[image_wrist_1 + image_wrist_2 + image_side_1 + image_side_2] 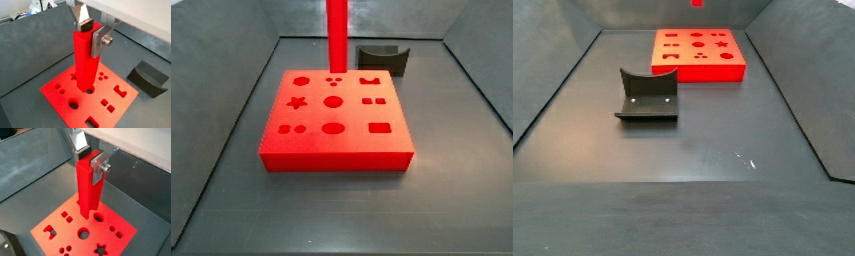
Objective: Insert the arch object.
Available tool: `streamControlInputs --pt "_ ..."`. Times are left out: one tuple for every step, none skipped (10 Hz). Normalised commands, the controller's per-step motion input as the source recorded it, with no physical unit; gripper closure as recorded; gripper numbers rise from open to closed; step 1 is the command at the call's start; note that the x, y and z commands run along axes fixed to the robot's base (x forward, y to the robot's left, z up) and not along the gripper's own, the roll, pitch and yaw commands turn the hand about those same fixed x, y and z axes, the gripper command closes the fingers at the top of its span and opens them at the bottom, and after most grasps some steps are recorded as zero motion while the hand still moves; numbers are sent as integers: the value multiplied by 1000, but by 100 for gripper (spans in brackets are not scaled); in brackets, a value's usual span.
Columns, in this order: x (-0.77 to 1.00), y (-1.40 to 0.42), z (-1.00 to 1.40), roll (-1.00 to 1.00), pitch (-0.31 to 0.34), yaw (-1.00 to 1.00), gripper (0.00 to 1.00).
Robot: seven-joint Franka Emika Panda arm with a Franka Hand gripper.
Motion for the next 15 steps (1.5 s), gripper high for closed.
streamControlInputs --pt "129 63 -3 110 37 -260 100" --pt "251 171 -51 40 0 -829 100" --pt "243 140 0 4 -4 -889 100" --pt "243 140 0 4 -6 -891 100" --pt "266 157 0 0 -4 -874 100" --pt "340 203 0 0 0 -820 100" --pt "326 214 0 1 0 -794 100" --pt "314 229 -14 29 0 -769 100" --pt "311 240 -60 50 7 -743 100" --pt "317 214 -140 160 0 -691 100" --pt "329 209 -183 187 0 -671 100" --pt "266 177 -214 226 10 -680 100" --pt "229 160 -231 240 19 -689 100" --pt "226 154 -234 244 20 -691 100" --pt "229 157 -237 244 21 -686 100"
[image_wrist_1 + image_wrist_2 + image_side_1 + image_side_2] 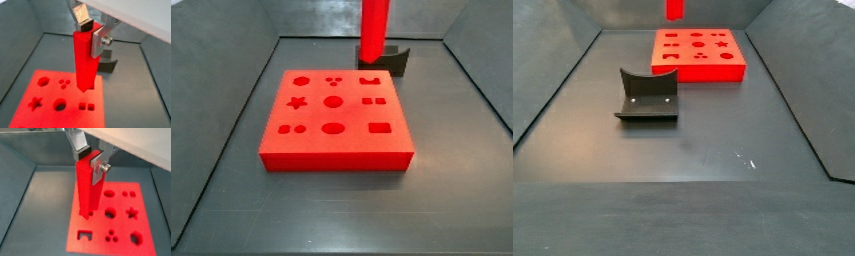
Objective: Insert the arch object.
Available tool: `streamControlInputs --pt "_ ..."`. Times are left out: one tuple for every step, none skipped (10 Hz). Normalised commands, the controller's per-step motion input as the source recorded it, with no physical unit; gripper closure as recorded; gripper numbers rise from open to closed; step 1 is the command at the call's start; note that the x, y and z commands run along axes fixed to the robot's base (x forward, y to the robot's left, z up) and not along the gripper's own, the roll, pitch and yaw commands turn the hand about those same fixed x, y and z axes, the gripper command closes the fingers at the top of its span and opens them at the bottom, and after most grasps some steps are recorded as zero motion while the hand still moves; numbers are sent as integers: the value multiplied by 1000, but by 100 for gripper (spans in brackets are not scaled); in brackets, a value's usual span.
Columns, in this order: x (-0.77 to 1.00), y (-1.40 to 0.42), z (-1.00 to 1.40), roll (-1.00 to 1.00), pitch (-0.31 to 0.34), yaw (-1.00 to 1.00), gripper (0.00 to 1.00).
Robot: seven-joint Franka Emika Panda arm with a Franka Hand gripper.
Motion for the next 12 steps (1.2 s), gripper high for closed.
streamControlInputs --pt "260 174 -157 206 3 -691 100" --pt "263 197 -34 9 0 -823 100" --pt "406 240 0 -39 16 -720 100" --pt "497 337 0 0 30 -626 100" --pt "566 257 0 0 107 -483 100" --pt "514 229 0 0 153 -469 100" --pt "420 123 0 0 183 -309 100" --pt "-71 -74 -206 0 -49 0 100" --pt "306 -46 -134 0 266 -306 100" --pt "191 0 0 -21 500 -231 100" --pt "77 0 31 -61 500 -260 100" --pt "60 0 34 -56 500 -271 100"
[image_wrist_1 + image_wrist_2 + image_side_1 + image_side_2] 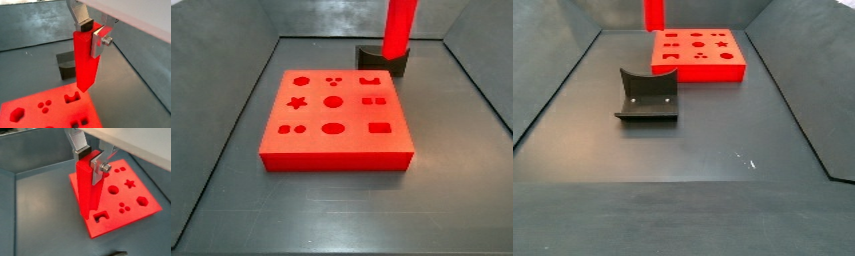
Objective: Insert the arch object.
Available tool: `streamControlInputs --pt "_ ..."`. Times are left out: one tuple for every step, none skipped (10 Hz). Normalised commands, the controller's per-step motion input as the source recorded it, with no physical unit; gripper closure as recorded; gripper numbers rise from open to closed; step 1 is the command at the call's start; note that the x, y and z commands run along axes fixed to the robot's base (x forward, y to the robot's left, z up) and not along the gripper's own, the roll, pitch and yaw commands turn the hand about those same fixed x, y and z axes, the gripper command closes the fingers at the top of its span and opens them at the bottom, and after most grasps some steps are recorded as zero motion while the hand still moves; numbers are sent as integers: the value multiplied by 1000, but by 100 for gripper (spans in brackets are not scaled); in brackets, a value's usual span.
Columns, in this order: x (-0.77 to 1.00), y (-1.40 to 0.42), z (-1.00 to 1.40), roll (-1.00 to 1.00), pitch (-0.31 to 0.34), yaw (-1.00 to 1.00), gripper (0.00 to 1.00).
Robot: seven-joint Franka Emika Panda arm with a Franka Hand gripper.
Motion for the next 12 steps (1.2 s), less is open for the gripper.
streamControlInputs --pt "29 0 29 -54 500 -297 100" --pt "23 -17 29 -83 500 -306 100" --pt "200 0 0 -266 500 -220 100" --pt "111 20 -34 -349 359 -426 100" --pt "54 26 -60 -339 344 -489 100" --pt "26 0 -197 -261 321 -703 100" --pt "0 0 -366 -130 333 -817 100" --pt "0 17 -394 -94 327 -849 100" --pt "0 0 -366 -93 256 -869 100" --pt "-77 180 -340 -140 0 -671 100" --pt "-146 166 -123 -156 -59 -620 100" --pt "-249 149 0 -189 -121 -554 100"
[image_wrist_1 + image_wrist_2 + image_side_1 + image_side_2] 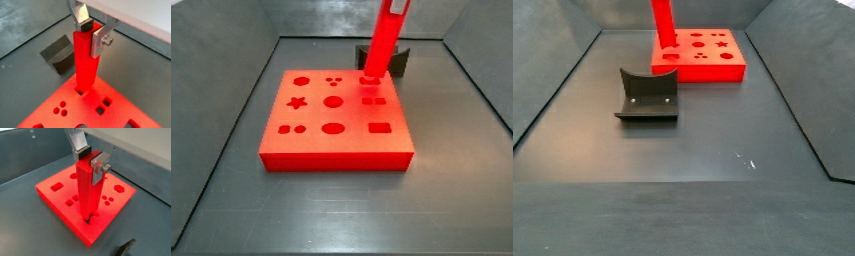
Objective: Insert the arch object.
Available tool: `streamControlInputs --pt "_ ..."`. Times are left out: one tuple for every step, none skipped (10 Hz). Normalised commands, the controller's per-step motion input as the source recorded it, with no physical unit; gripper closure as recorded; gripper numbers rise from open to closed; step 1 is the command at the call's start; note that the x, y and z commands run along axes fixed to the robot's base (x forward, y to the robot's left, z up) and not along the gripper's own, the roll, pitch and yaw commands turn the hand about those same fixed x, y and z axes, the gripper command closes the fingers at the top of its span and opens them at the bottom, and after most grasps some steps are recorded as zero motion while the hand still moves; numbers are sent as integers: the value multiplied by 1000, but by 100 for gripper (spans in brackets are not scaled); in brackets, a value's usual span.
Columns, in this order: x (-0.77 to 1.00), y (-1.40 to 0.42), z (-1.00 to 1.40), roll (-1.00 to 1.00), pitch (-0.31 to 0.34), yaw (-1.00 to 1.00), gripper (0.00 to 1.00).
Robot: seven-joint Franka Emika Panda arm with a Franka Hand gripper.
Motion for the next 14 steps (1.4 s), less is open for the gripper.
streamControlInputs --pt "-349 177 46 -243 -153 -426 100" --pt "0 0 0 -10 0 0 100" --pt "0 26 0 0 0 0 100" --pt "3 -191 -149 19 -14 40 100" --pt "303 0 -129 -51 -37 -6 100" --pt "0 49 0 -94 -299 -120 100" --pt "-6 0 69 -114 -434 -191 100" --pt "-14 0 80 -61 -436 -191 100" --pt "-254 0 46 -27 -440 -217 100" --pt "-377 0 6 -20 -500 -234 100" --pt "-454 6 0 0 -500 -151 100" --pt "-497 37 0 29 -500 -126 100" --pt "-551 97 0 34 -500 -49 100" --pt "-349 143 0 -26 -371 34 100"
